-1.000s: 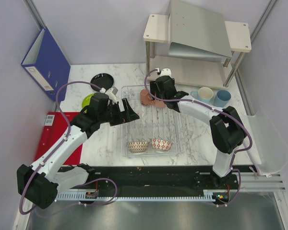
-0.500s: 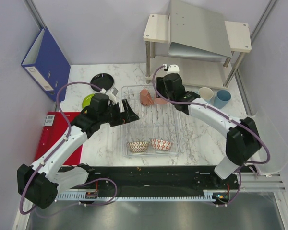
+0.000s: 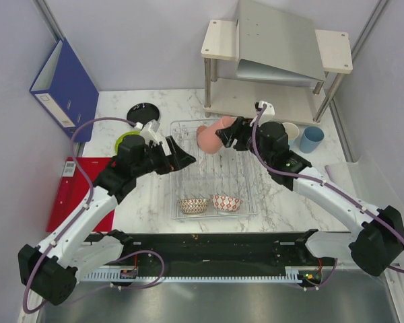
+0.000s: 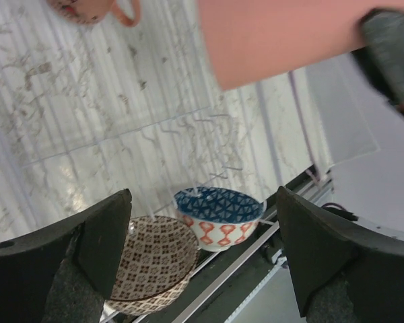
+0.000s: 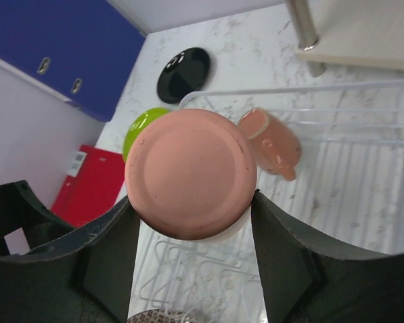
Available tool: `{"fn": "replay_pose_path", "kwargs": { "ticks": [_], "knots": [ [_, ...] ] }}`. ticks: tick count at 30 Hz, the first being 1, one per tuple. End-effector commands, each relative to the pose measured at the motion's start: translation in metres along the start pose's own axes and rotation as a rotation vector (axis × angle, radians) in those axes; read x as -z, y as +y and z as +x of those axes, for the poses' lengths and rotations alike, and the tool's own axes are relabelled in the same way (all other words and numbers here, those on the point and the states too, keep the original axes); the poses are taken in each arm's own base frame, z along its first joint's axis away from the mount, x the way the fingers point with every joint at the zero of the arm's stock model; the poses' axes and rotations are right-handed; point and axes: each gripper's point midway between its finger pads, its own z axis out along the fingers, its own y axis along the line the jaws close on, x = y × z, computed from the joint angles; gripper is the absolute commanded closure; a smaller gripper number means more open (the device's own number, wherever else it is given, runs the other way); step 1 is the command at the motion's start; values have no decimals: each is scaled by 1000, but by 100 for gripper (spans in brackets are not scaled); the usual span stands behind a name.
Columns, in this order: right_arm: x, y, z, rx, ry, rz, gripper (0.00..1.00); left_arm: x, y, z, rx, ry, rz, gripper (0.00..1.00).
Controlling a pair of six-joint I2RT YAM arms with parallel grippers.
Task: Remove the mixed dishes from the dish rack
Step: Pick up the cup from the dish rack, then place the cup at the center of the board.
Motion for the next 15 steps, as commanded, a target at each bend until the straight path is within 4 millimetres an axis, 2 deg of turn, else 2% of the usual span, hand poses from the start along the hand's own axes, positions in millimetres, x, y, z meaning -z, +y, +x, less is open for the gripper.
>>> {"fn": "replay_pose_path", "kwargs": {
  "ticks": [1, 2, 3, 4, 5, 6, 8, 10, 11, 15],
  "knots": [
    [17, 55, -11, -224, -68, -297, 100, 18, -47, -19, 15, -130, 240, 7],
    [21, 52, -3, -279, -60, -310, 100, 19, -53, -17, 33, -141, 298, 7],
    [24, 59, -12, -316, -103, -358, 100, 28, -63, -21, 23, -181, 360, 7],
    [27, 61, -10, -344, -111, -379, 100, 32, -67, -21, 25, -197, 396, 9],
    [28, 57, -1, -398, -96, -387, 100, 33, -69, -19, 41, -212, 432, 9],
    [33, 62, -9, -421, -135, -430, 100, 37, -69, -20, 47, -227, 443, 10],
    [36, 57, -2, -470, -148, -440, 100, 36, -66, -15, 56, -228, 443, 11],
    [42, 60, -8, -520, -180, -483, 100, 38, -65, -15, 56, -236, 443, 11],
    [43, 59, -4, -532, -172, -491, 100, 38, -63, -13, 58, -237, 442, 11],
    [51, 72, -9, -598, -177, -593, 100, 40, -62, -14, 56, -257, 446, 11]
  ]
}}
